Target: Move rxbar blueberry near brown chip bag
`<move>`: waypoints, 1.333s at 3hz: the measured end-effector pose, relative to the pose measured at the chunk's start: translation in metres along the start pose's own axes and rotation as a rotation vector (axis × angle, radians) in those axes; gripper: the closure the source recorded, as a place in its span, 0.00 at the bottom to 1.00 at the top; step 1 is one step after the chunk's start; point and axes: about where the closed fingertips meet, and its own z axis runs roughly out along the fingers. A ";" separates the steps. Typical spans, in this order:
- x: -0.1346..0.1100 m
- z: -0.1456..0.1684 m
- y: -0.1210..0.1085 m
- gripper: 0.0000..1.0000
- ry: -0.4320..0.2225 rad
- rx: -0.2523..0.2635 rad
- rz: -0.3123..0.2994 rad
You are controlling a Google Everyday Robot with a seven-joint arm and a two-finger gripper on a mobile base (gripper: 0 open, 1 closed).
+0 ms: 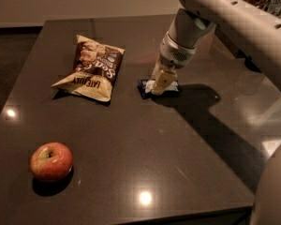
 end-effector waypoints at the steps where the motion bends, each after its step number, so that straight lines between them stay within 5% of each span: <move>1: -0.015 -0.005 -0.007 1.00 -0.004 0.014 -0.016; 3: -0.058 0.002 -0.017 0.91 -0.057 0.006 -0.045; 4: -0.080 0.011 -0.014 0.59 -0.091 -0.013 -0.061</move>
Offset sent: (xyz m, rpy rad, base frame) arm 0.0225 0.0614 0.0265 0.0661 -0.0215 0.0431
